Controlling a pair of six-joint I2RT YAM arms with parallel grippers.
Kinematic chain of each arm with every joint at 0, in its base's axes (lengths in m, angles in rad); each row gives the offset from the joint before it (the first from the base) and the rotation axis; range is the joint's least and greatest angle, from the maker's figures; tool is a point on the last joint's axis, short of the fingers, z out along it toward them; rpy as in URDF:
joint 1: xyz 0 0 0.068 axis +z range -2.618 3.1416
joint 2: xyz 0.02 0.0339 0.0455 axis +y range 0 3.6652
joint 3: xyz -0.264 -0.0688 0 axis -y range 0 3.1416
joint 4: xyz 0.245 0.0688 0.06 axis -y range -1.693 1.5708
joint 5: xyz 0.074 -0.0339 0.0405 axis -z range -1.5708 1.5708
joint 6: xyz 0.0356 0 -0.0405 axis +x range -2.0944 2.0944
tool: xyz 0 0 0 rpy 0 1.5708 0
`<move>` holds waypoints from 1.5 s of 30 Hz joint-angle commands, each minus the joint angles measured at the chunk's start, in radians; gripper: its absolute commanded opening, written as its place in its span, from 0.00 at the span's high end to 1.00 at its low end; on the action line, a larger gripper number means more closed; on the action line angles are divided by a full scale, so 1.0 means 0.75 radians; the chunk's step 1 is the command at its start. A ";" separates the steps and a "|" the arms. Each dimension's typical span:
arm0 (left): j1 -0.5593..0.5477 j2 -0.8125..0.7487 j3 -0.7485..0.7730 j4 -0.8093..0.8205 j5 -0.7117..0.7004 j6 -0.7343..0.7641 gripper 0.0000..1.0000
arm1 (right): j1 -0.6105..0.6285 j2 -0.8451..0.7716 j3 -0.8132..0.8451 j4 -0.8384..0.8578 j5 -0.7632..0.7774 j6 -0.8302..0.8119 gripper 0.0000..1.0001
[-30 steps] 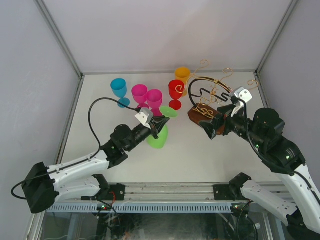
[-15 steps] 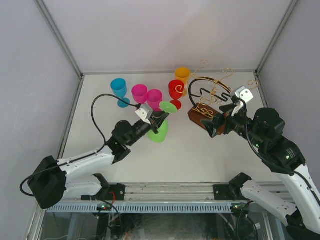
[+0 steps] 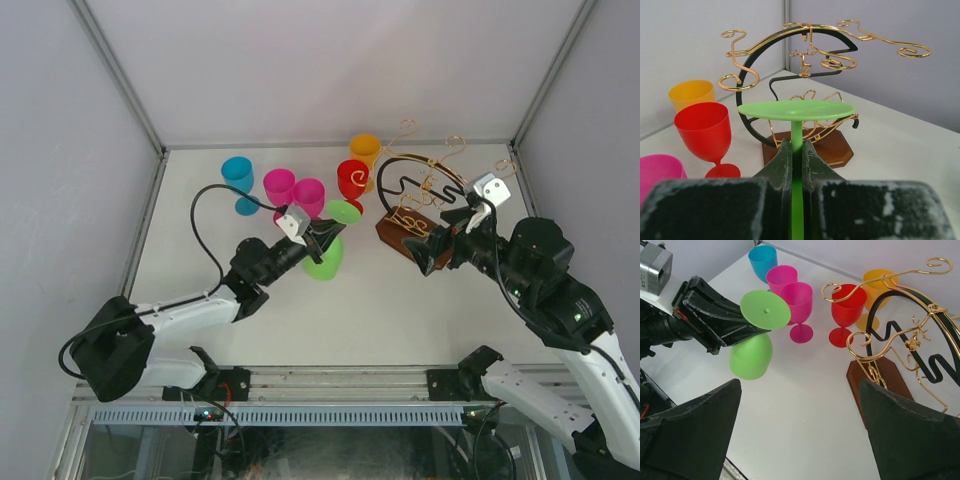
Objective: Place the wine glass upside down on the wine glass rack
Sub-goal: Turn the wine glass upside down at the wine rack.
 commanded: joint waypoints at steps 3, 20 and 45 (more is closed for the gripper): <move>0.009 0.072 0.073 0.261 0.026 -0.041 1.00 | -0.013 -0.034 0.030 0.075 0.047 -0.023 0.00; 0.043 0.285 0.148 0.483 0.117 -0.161 1.00 | -0.017 -0.089 -0.043 0.070 0.095 -0.034 0.00; -0.027 0.546 0.433 0.525 0.104 -0.202 1.00 | -0.025 -0.244 -0.076 0.124 0.264 -0.044 0.00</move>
